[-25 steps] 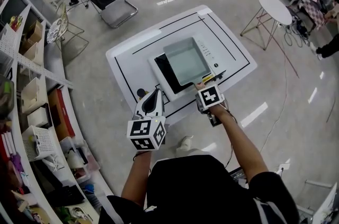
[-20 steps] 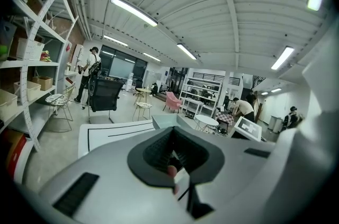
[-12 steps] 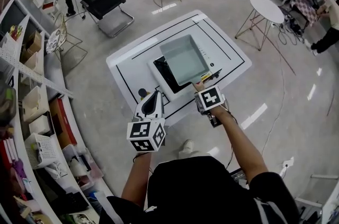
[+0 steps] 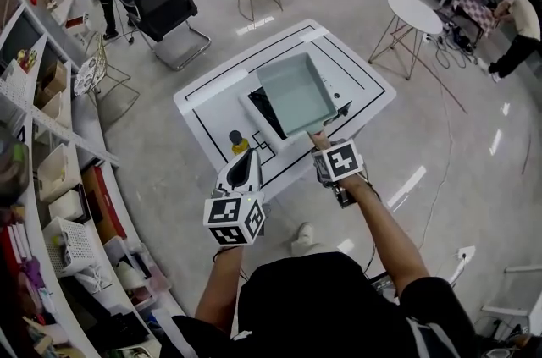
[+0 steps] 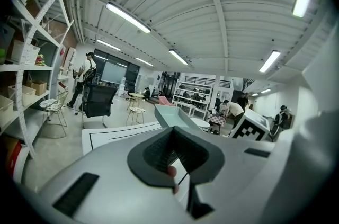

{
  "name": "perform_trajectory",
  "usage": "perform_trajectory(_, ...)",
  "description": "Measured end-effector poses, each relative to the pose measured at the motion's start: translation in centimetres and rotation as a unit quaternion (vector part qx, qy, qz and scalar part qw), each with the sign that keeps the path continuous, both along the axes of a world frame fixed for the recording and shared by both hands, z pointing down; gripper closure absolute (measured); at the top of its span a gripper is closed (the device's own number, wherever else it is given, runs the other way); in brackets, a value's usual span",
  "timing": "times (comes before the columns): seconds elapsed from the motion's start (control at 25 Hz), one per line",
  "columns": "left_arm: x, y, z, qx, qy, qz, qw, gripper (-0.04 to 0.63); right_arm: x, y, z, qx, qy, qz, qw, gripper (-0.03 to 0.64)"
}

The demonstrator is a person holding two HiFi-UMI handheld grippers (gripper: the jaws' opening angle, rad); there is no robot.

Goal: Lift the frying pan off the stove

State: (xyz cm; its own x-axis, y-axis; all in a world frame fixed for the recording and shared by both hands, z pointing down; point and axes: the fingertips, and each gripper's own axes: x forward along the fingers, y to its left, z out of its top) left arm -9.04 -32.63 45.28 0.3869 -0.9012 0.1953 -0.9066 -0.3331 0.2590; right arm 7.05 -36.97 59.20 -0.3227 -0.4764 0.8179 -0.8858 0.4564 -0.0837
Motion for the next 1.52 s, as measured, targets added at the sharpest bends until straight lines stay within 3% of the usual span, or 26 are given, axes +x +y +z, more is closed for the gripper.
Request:
perform_trajectory(1.0, -5.1, 15.6, -1.7, 0.025, -0.002, 0.057, 0.9981, 0.586, -5.7, 17.8, -3.8, 0.043, -0.011, 0.051, 0.998, 0.526)
perform_trajectory(1.52, -4.9, 17.1, -2.7, 0.032, 0.000, 0.092, 0.9952, 0.586, -5.4, 20.5, -5.6, 0.056, -0.020, 0.084, 0.995, 0.525)
